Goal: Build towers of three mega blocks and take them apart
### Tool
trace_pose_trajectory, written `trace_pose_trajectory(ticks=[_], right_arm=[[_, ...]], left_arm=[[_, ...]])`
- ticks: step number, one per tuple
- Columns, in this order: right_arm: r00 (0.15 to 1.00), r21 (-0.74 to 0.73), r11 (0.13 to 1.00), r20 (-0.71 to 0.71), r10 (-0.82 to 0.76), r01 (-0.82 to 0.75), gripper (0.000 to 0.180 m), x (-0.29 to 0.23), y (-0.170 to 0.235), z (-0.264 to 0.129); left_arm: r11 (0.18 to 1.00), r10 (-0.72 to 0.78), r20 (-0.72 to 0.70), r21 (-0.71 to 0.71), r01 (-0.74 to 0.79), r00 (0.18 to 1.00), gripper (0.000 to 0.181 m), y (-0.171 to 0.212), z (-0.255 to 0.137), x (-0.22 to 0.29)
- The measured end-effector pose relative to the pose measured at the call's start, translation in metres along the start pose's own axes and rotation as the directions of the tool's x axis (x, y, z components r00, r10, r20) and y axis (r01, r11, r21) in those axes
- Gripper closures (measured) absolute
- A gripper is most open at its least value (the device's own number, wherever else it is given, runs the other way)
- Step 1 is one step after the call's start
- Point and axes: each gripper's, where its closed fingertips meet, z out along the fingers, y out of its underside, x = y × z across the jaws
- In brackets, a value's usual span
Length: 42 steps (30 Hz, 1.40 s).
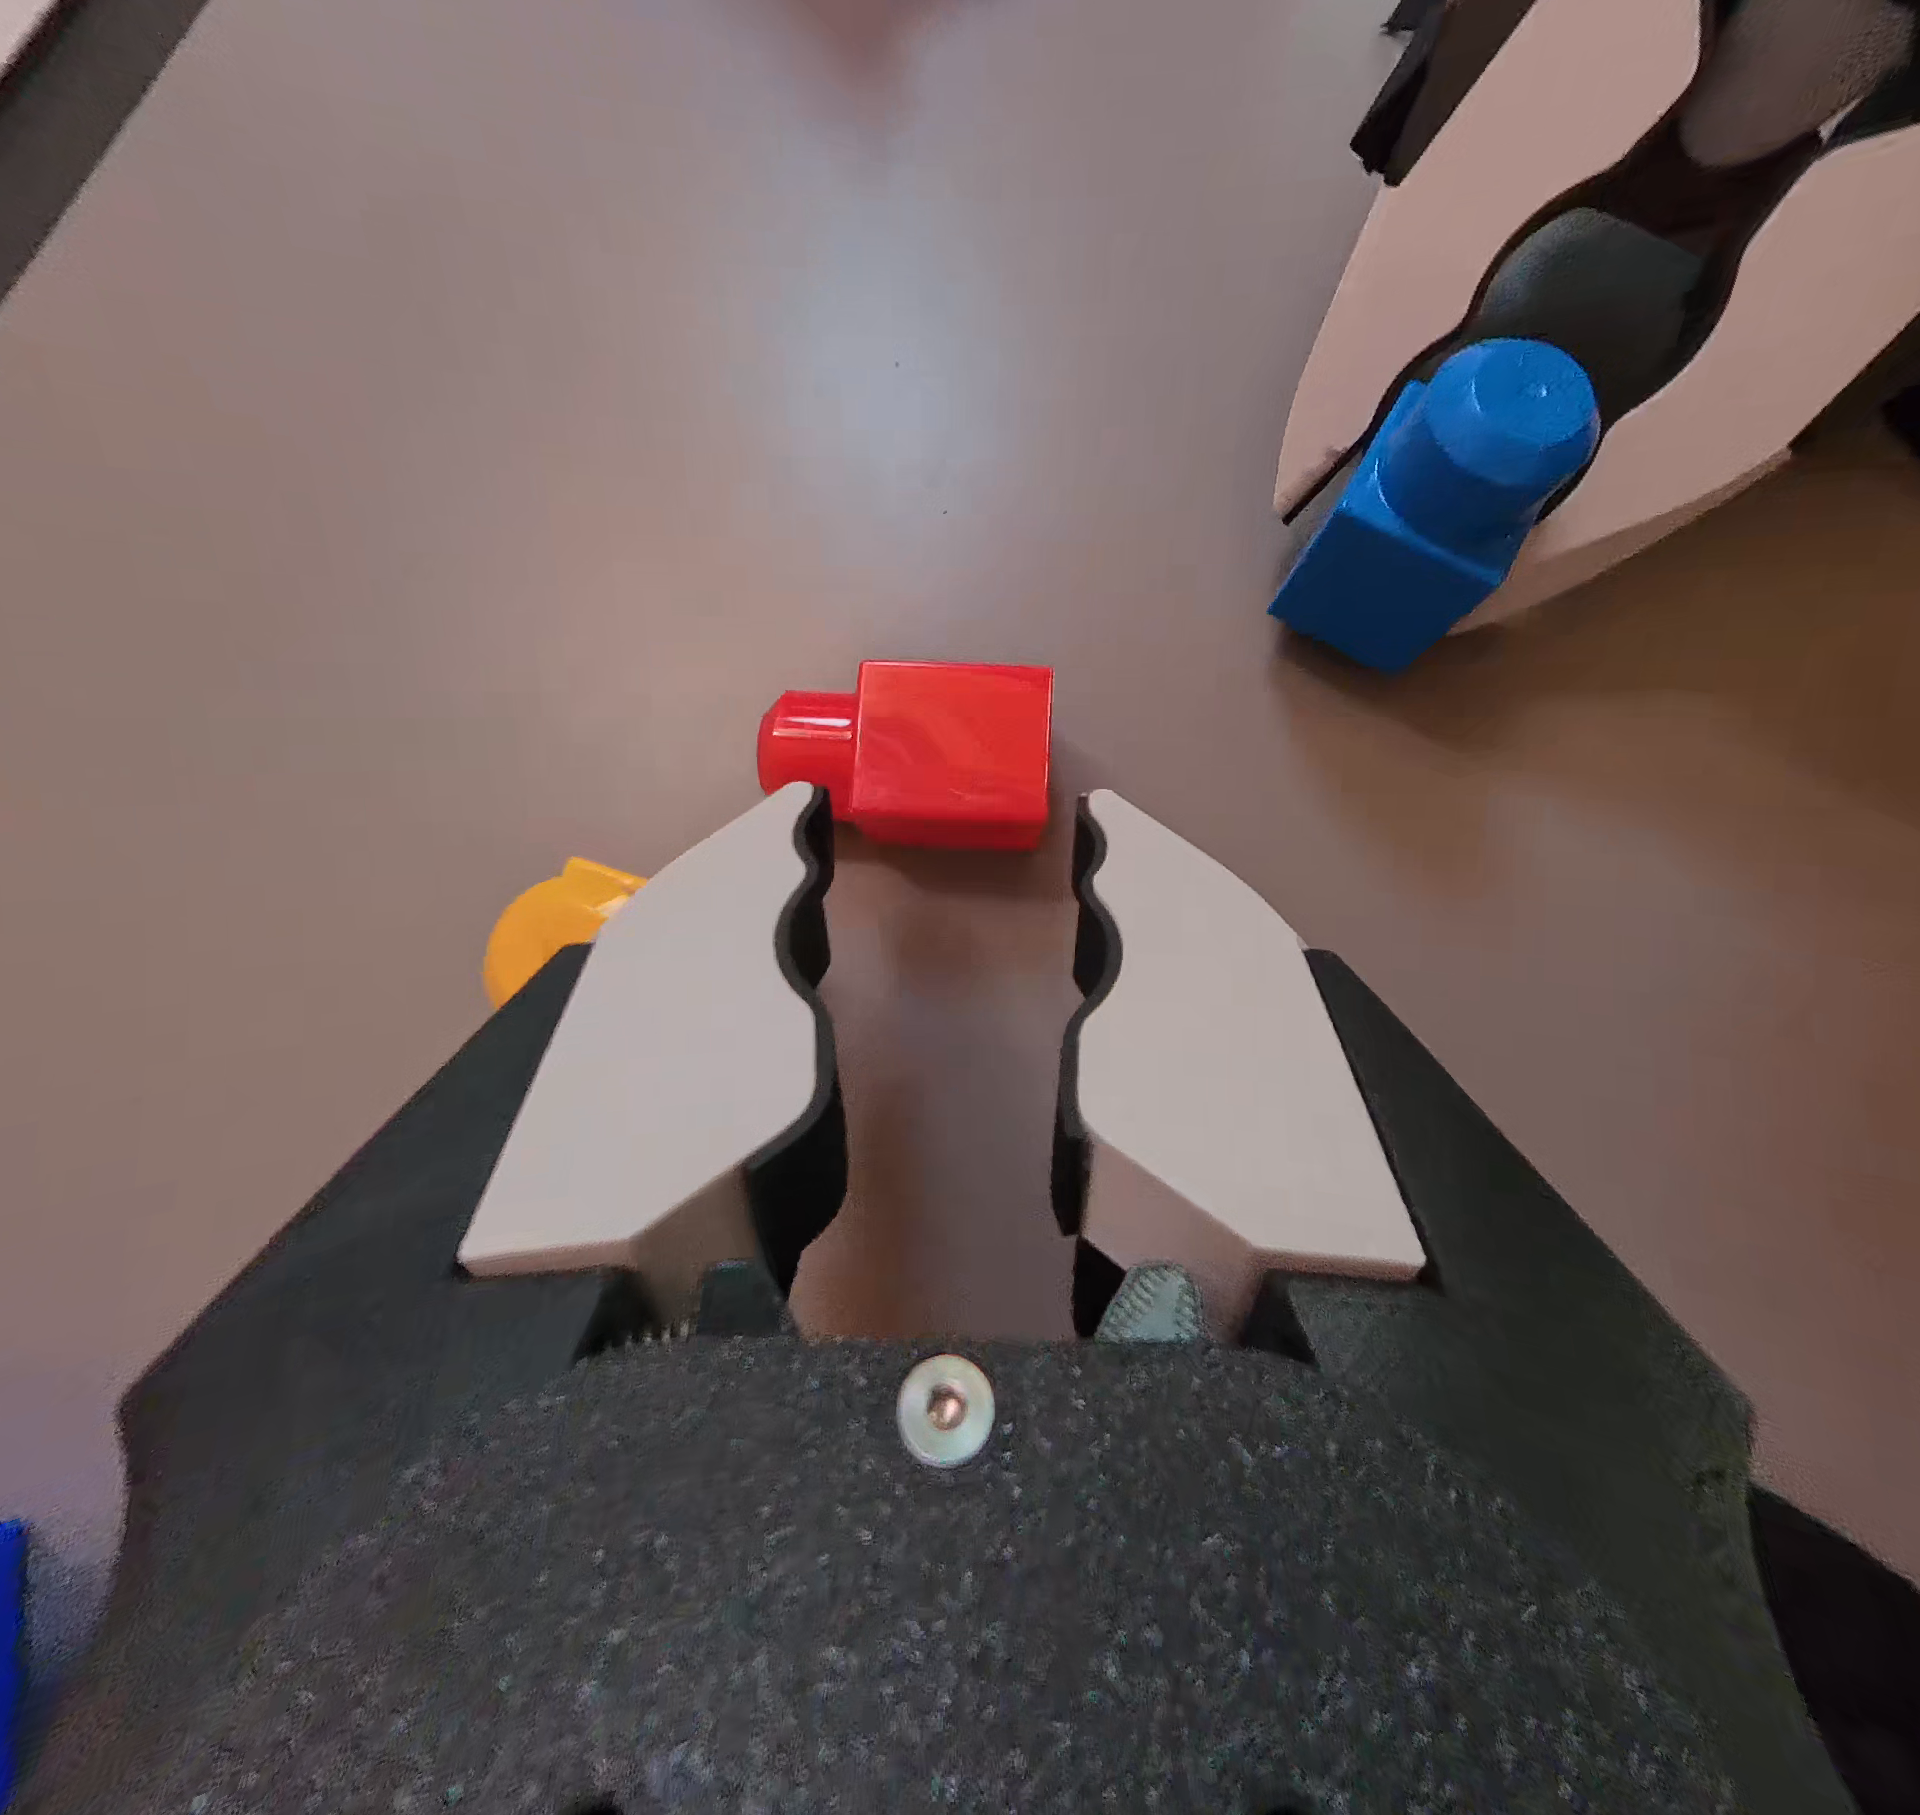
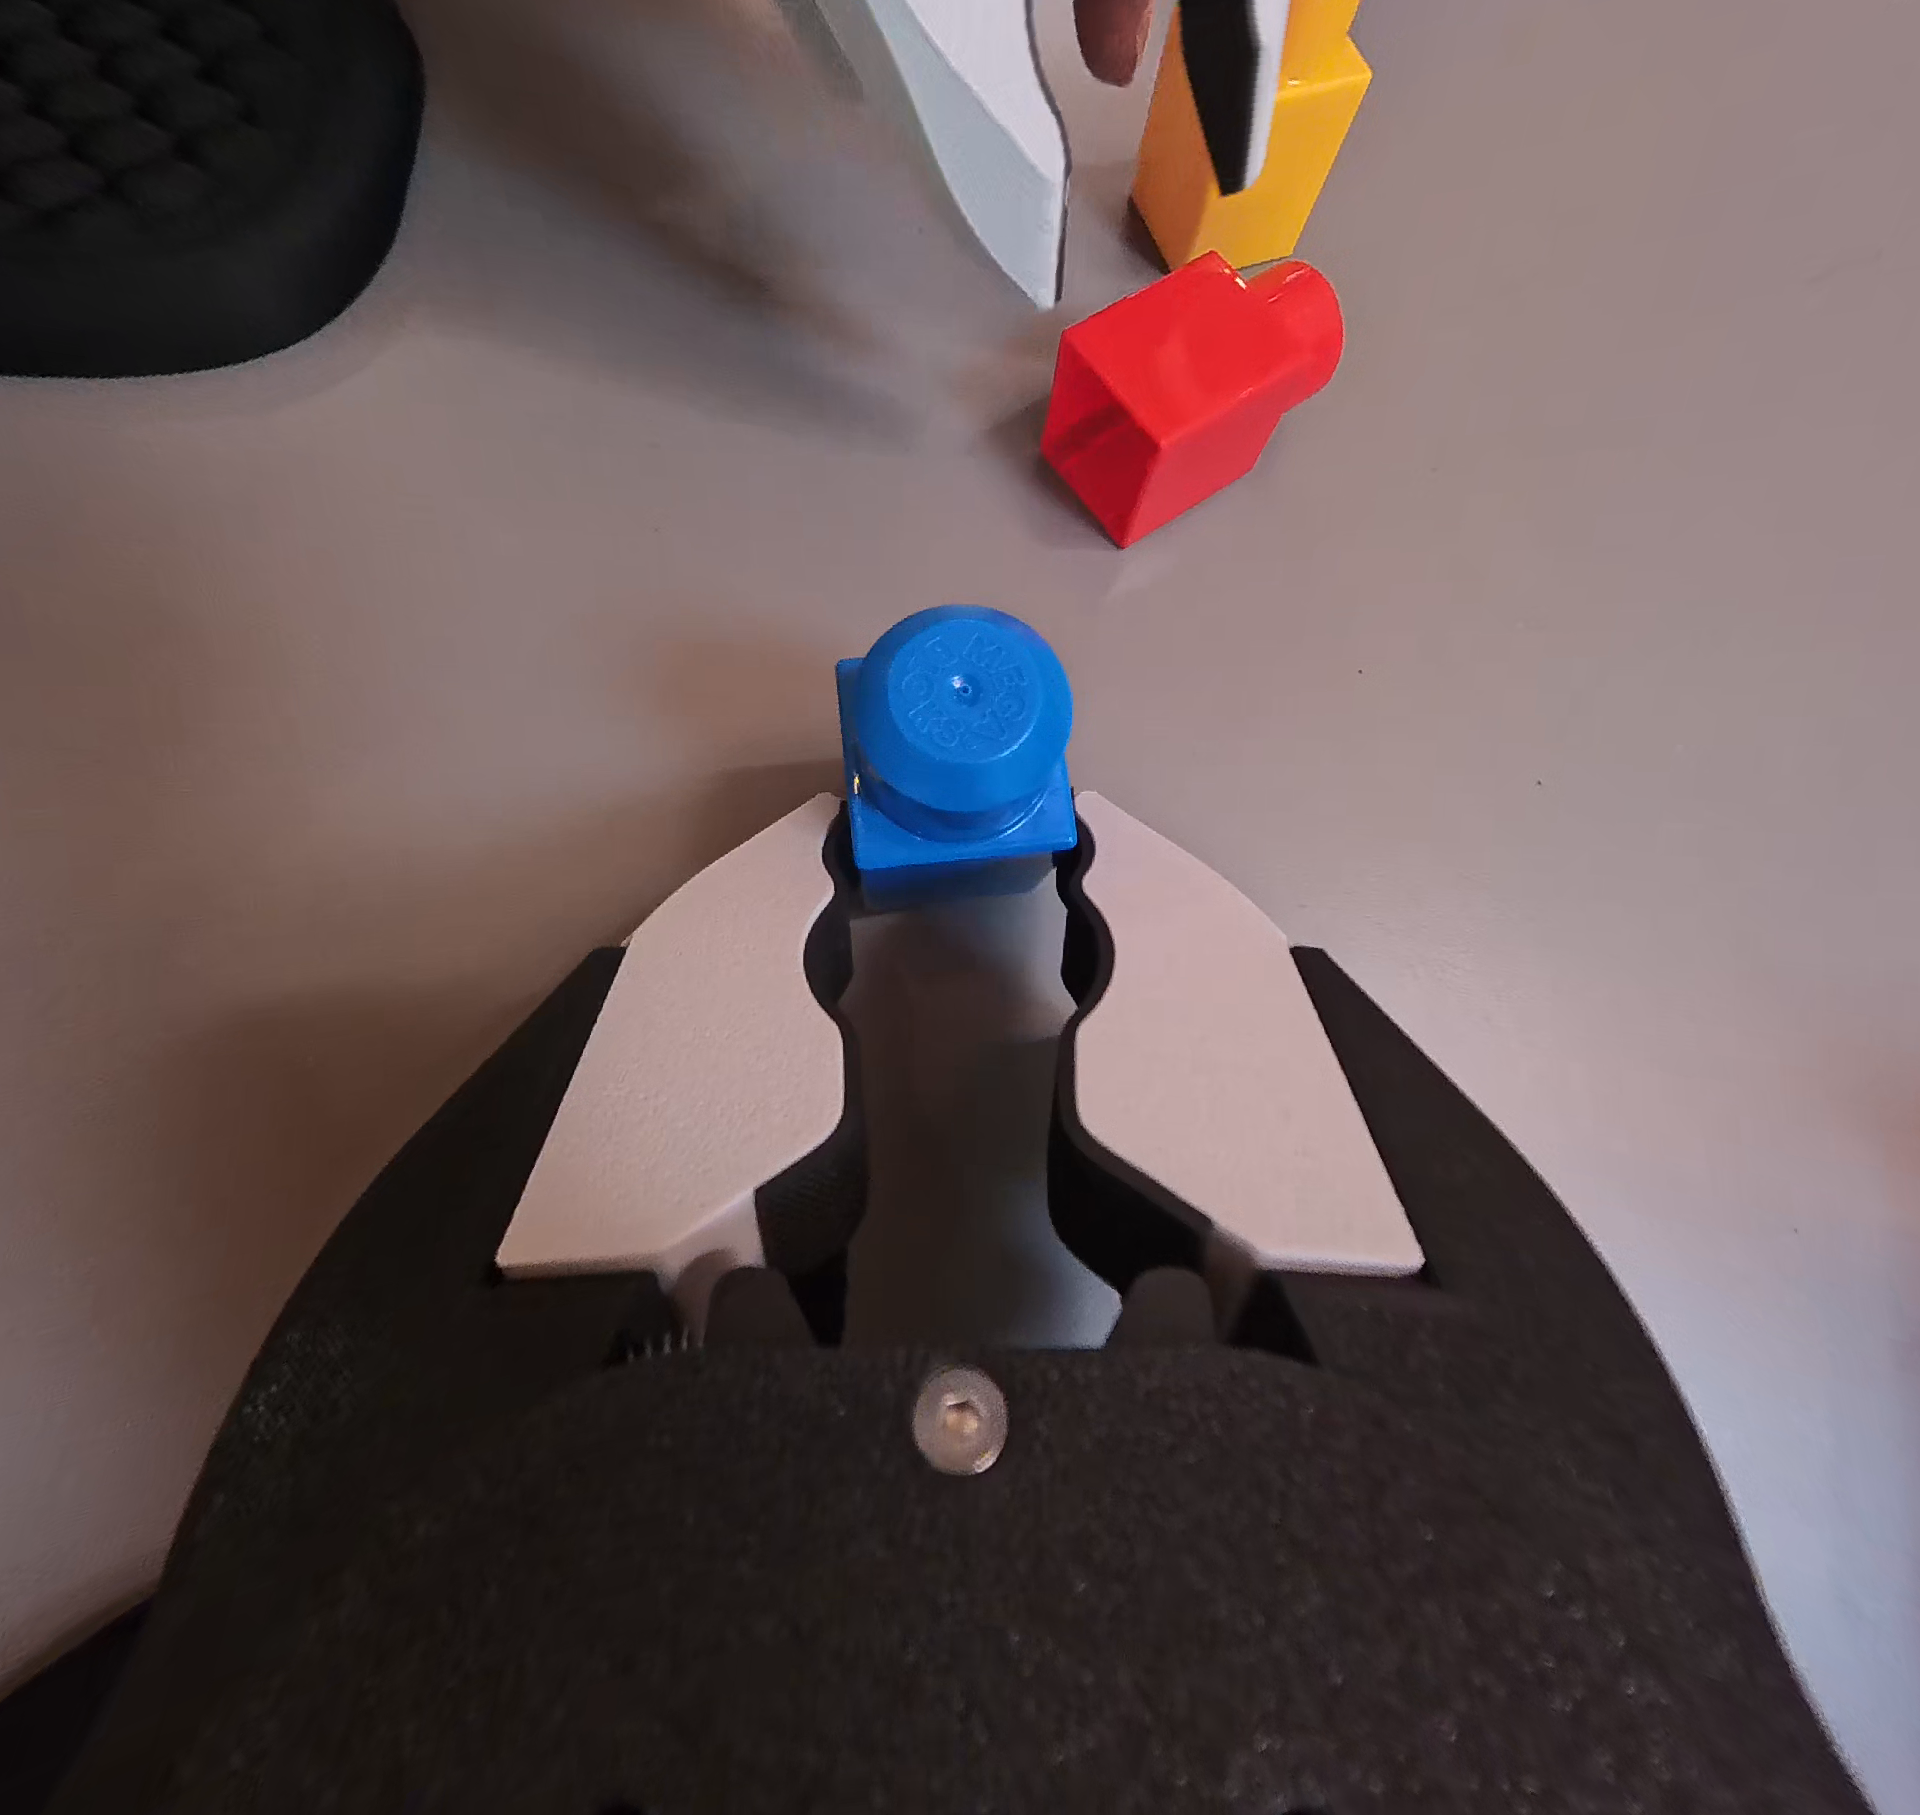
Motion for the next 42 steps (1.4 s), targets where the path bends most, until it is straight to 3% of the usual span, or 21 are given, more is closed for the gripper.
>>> trace_pose_trajectory(ticks=[6,9,14,17,20,24,28,30,35,39,42], right_arm=[[1.000,-0.009,1.000,0.001,-0.006,0.006,0.142,-0.001,0.002,0.000],[1.000,-0.009,1.000,0.007,-0.004,0.004,0.142,-0.001,0.002,0.000],[1.000,-0.010,1.000,-0.003,-0.006,0.006,0.142,0.000,0.003,0.000],[1.000,-0.007,1.000,-0.007,0.000,0.000,0.142,0.002,0.003,-0.002],[1.000,-0.006,1.000,-0.002,0.005,-0.005,0.142,0.002,0.003,-0.001],[1.000,-0.011,1.000,0.006,0.006,-0.006,0.142,0.000,0.003,0.000],[1.000,-0.016,1.000,0.008,0.015,-0.014,0.142,0.000,0.004,0.001],[1.000,-0.021,1.000,0.000,0.017,-0.017,0.142,0.001,0.005,0.001],[0.999,-0.026,0.999,-0.006,0.035,-0.036,0.142,0.005,0.007,-0.002],[1.000,-0.029,0.999,-0.015,0.026,-0.027,0.142,0.005,0.007,-0.005],[0.999,-0.025,0.999,-0.024,0.021,-0.022,0.142,0.006,0.006,-0.007]], left_arm=[[0.988,0.116,0.128,-0.119,-0.100,0.985,0.128,0.006,0.020,-0.004],[0.981,0.168,0.198,-0.131,-0.143,0.966,0.142,0.004,0.022,-0.010],[0.903,0.429,0.323,-0.179,-0.390,0.844,0.144,0.001,0.019,-0.009],[0.856,0.517,0.284,-0.180,-0.485,0.807,0.143,0.008,0.015,0.011],[0.899,0.439,0.144,-0.083,-0.431,0.887,0.135,0.013,0.003,0.038],[0.989,0.127,-0.134,0.096,-0.115,0.983,0.132,0.000,-0.025,0.062],[0.976,-0.216,-0.086,0.005,0.218,0.972,0.121,0.007,-0.015,0.021],[0.952,-0.305,-0.078,-0.019,0.305,0.949,0.111,0.005,-0.005,0.017],[0.941,-0.321,-0.036,-0.122,0.315,0.946,0.108,0.002,0.017,0.021],[0.930,-0.325,-0.056,-0.201,0.308,0.944,0.122,0.009,0.030,0.027],[0.955,-0.258,-0.054,-0.164,0.247,0.965,0.134,0.005,0.030,0.031]])
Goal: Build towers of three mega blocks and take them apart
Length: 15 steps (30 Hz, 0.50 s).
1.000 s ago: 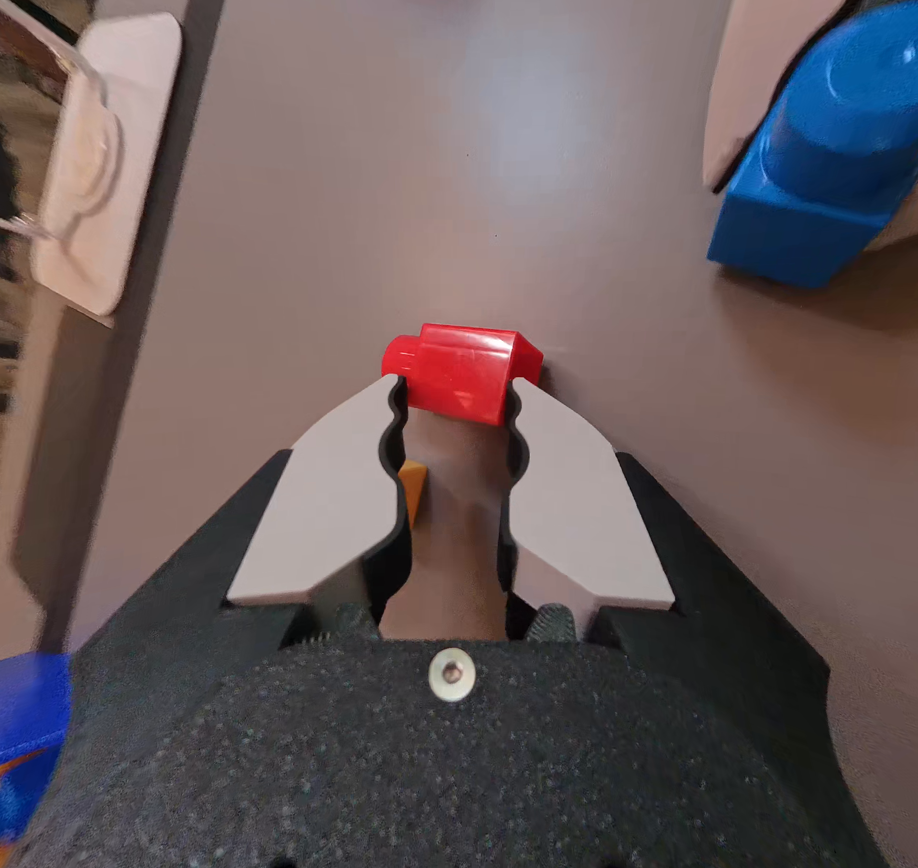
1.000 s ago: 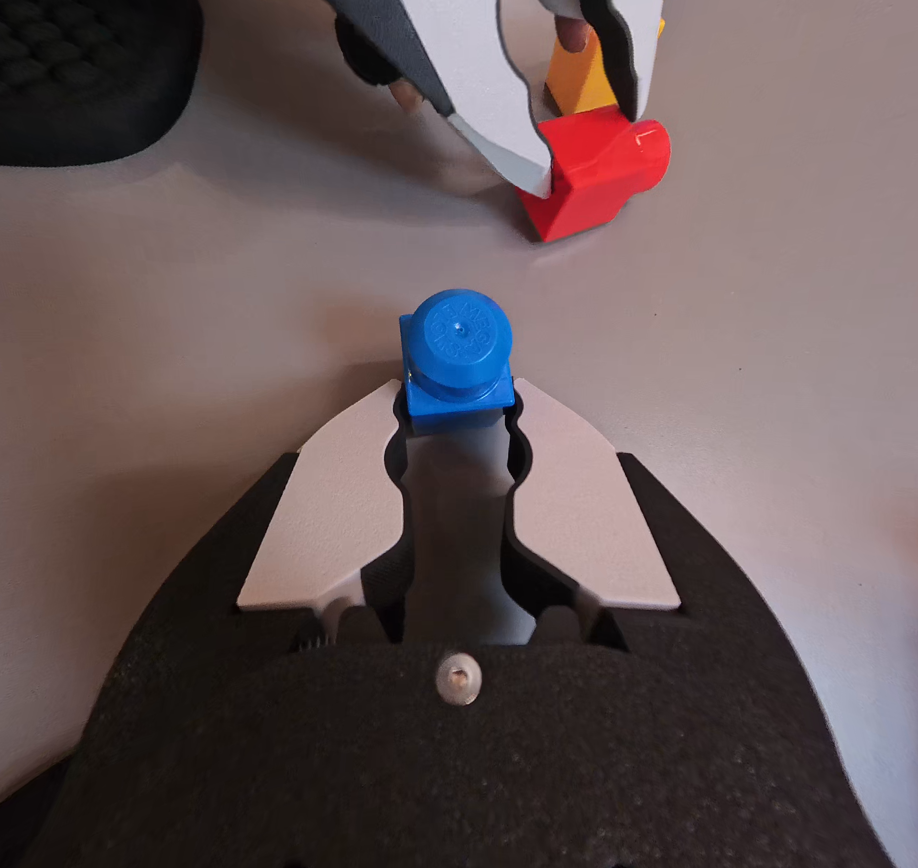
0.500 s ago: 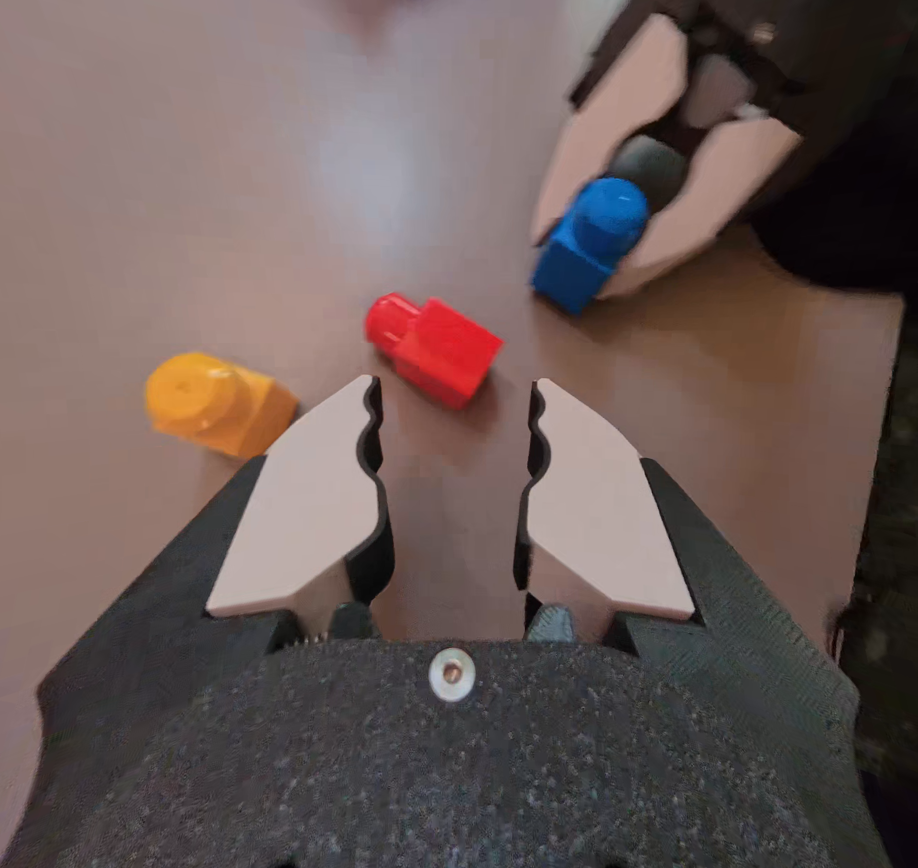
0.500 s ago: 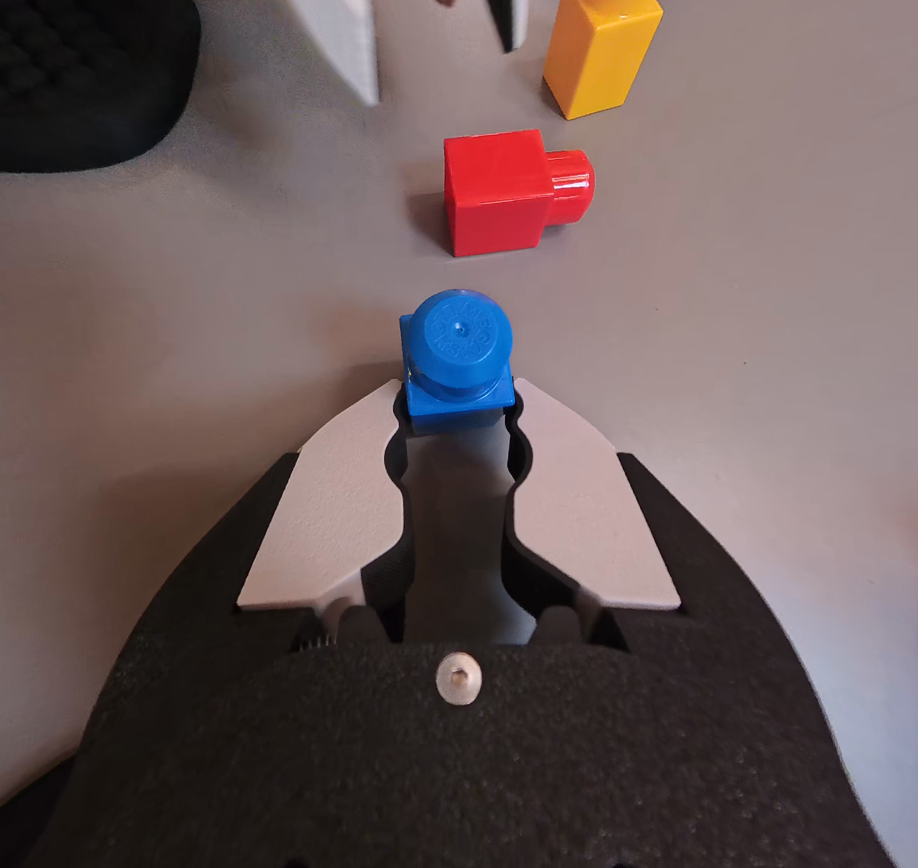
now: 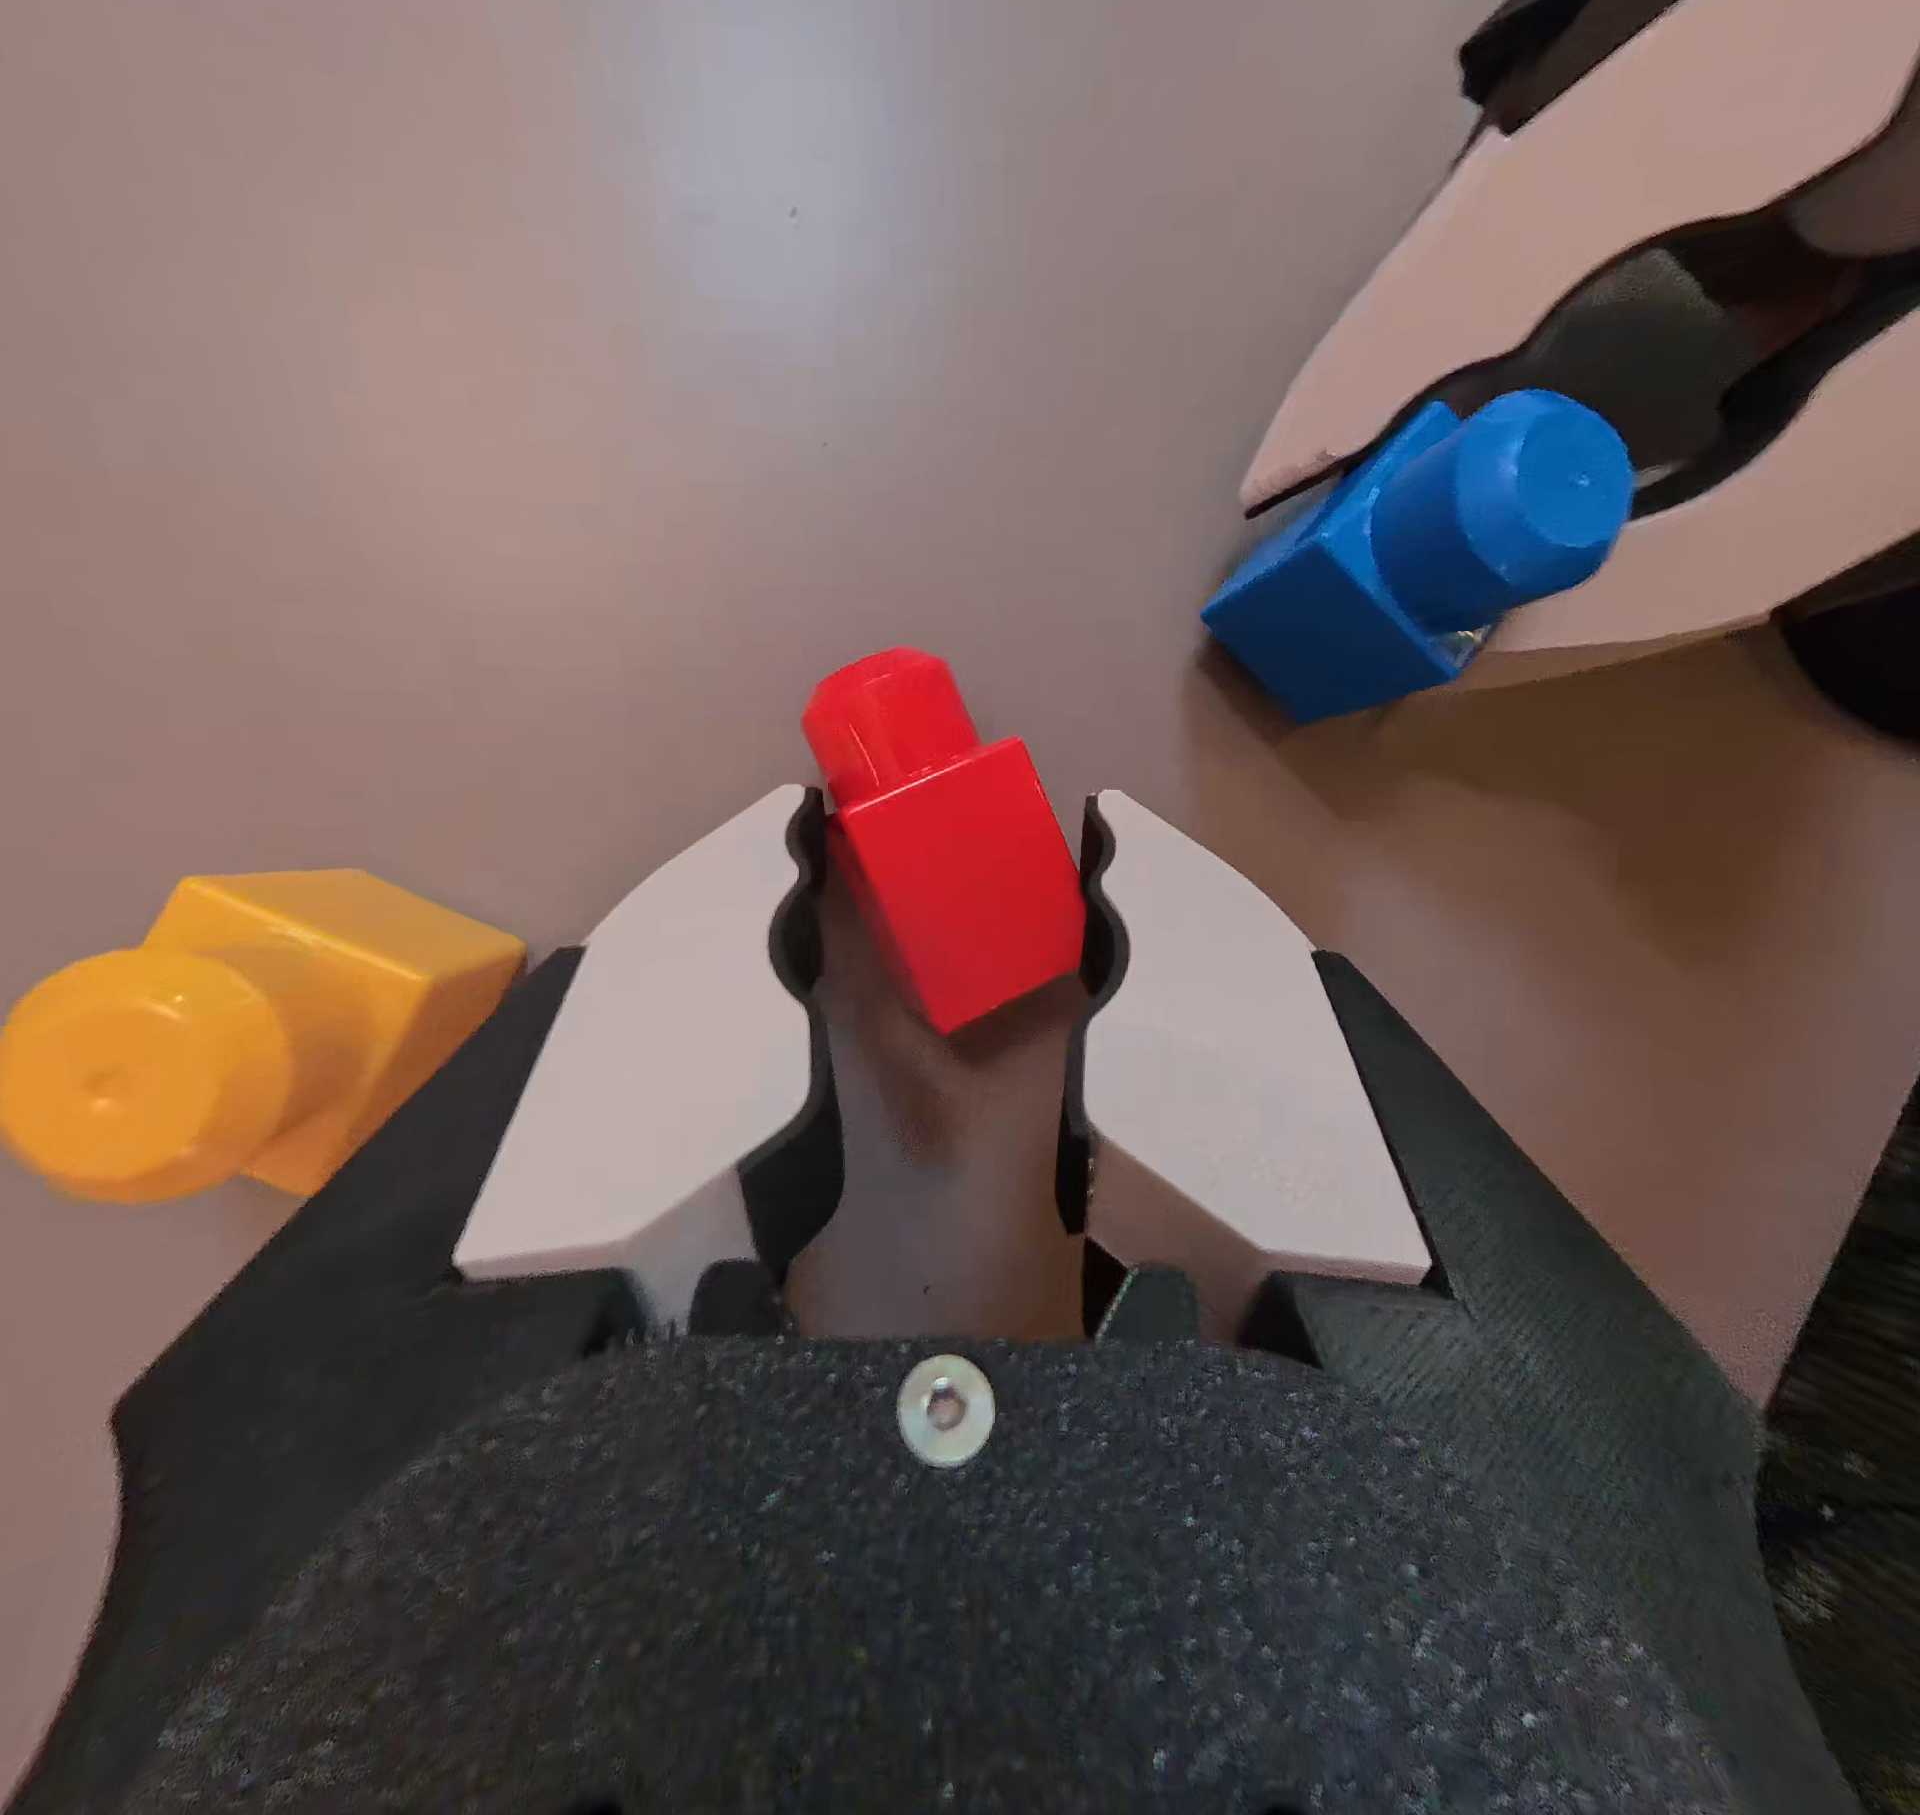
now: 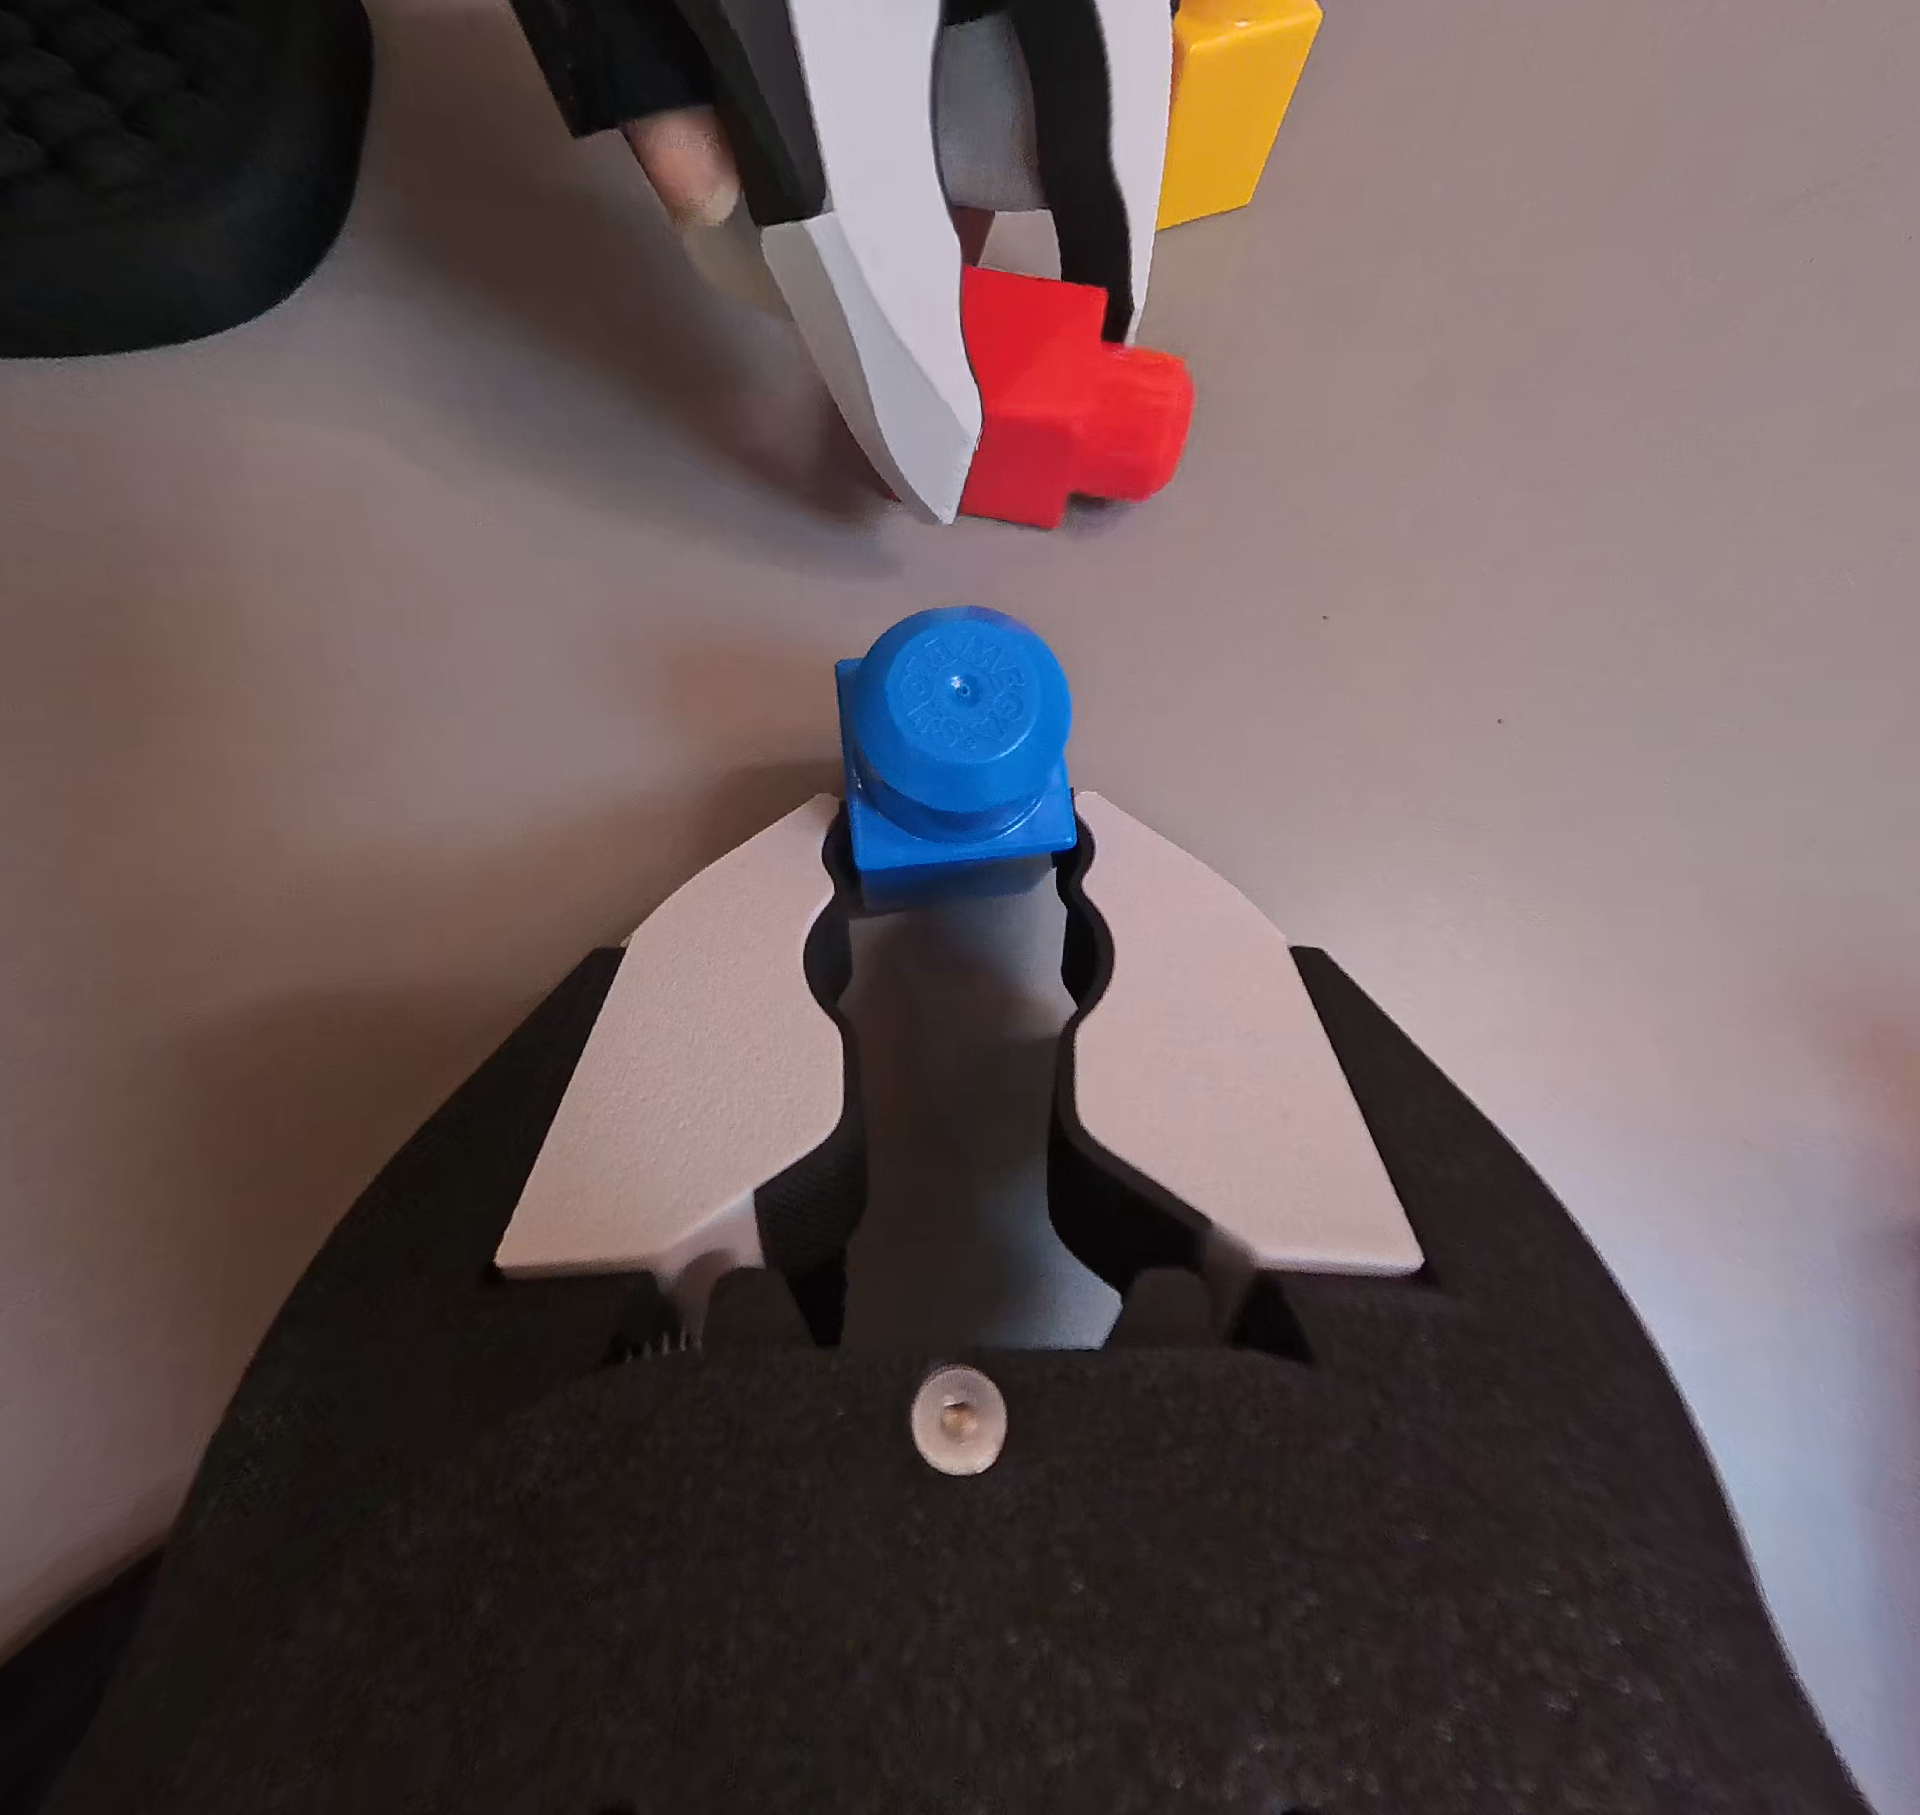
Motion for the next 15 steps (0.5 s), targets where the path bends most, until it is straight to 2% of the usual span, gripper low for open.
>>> trace_pose_trajectory(ticks=[2,6,8,11,13,15], right_arm=[[1.000,0.002,1.000,-0.005,-0.001,0.001,0.142,0.001,0.000,-0.001],[1.000,-0.002,1.000,-0.002,-0.005,0.005,0.142,0.000,0.001,0.001],[1.000,0.019,1.000,0.013,0.000,0.000,0.142,-0.003,-0.003,0.003],[0.999,0.086,0.996,0.044,0.016,-0.020,0.142,-0.009,-0.016,0.002],[0.995,0.147,0.988,0.088,0.044,-0.056,0.142,-0.016,-0.028,0.001],[0.990,0.201,0.976,0.128,0.065,-0.090,0.142,-0.024,-0.042,0.000]], left_arm=[[0.996,0.049,-0.012,0.074,-0.048,0.999,0.136,-0.006,-0.004,0.006],[0.918,0.119,-0.064,0.388,-0.086,0.991,0.138,-0.039,-0.030,0.022],[0.836,0.131,-0.128,0.548,-0.040,0.983,0.138,-0.057,-0.050,0.031],[0.700,0.176,-0.284,0.710,0.083,0.943,0.139,-0.079,-0.080,0.053],[0.624,0.225,-0.375,0.764,0.163,0.899,0.139,-0.091,-0.096,0.069],[0.587,0.260,-0.434,0.781,0.215,0.863,0.139,-0.098,-0.102,0.084]])
